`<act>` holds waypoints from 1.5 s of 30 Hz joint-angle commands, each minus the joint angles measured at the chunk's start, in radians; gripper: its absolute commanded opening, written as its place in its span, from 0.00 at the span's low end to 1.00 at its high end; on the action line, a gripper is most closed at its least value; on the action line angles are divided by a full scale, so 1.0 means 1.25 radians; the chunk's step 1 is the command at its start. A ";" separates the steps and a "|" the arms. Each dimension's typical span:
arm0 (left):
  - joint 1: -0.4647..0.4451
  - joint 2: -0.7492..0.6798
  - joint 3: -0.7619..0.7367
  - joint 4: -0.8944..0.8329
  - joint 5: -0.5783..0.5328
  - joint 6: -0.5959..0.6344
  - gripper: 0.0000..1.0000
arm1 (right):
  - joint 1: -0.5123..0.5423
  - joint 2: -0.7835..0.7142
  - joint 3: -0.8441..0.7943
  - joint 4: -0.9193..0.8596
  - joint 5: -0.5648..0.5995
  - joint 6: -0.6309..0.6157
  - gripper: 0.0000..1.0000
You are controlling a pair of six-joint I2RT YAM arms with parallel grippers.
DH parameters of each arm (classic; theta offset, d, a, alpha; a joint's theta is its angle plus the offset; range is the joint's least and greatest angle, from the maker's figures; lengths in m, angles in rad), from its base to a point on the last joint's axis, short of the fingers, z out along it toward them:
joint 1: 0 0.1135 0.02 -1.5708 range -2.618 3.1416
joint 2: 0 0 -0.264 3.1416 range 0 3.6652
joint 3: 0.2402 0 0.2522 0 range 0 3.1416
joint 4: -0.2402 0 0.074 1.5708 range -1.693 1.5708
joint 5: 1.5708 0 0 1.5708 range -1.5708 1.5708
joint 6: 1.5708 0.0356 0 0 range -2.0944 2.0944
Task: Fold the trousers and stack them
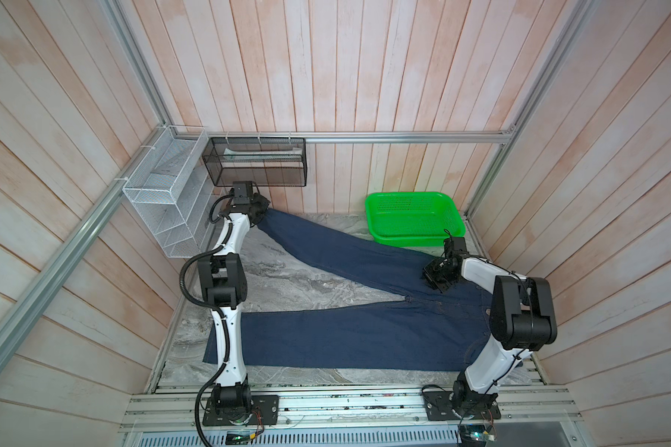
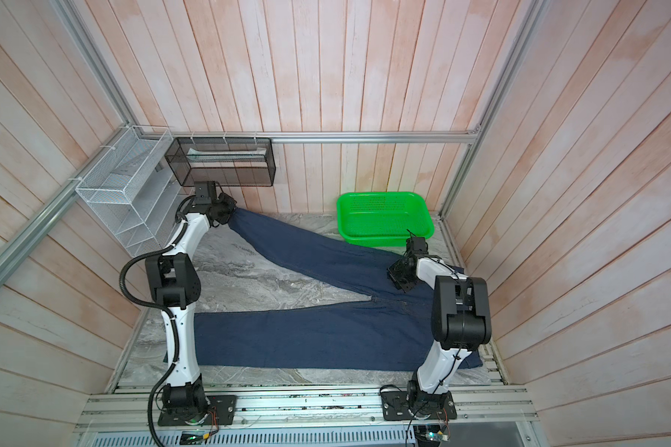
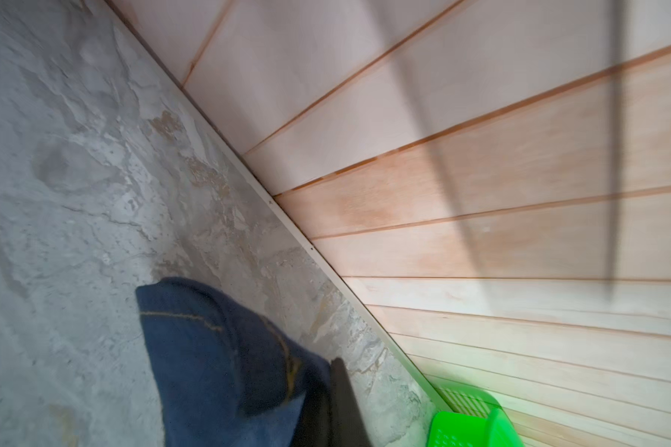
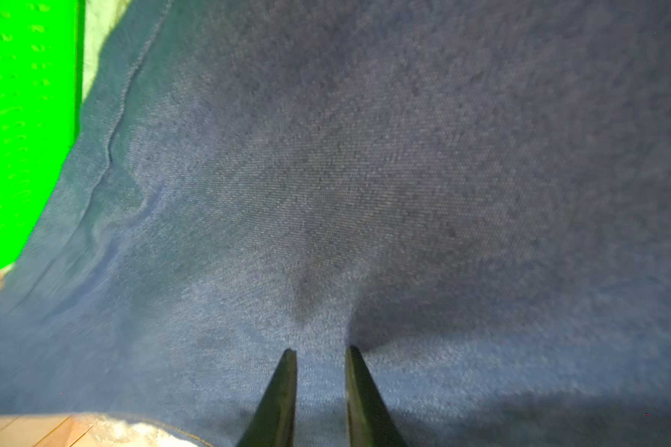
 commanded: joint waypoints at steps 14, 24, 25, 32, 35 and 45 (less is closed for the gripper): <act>-0.017 0.094 0.106 -0.026 0.036 -0.012 0.00 | 0.006 0.022 0.013 -0.025 0.002 -0.017 0.24; -0.024 -0.358 -0.484 0.134 -0.057 0.024 0.00 | 0.008 0.022 0.011 -0.015 -0.008 -0.010 0.24; -0.018 -0.421 -0.553 0.133 -0.080 0.026 0.00 | 0.009 0.017 0.010 -0.015 -0.008 -0.012 0.24; -0.001 -0.673 -0.757 -0.006 -0.224 0.072 0.00 | 0.015 0.002 0.007 -0.013 -0.018 -0.014 0.24; -0.009 -0.676 -0.733 -0.045 -0.260 0.086 0.00 | 0.016 0.007 0.004 -0.007 -0.021 -0.011 0.24; -0.067 -0.266 -0.305 -0.160 -0.239 0.105 0.00 | 0.018 0.024 0.020 -0.014 -0.025 -0.015 0.24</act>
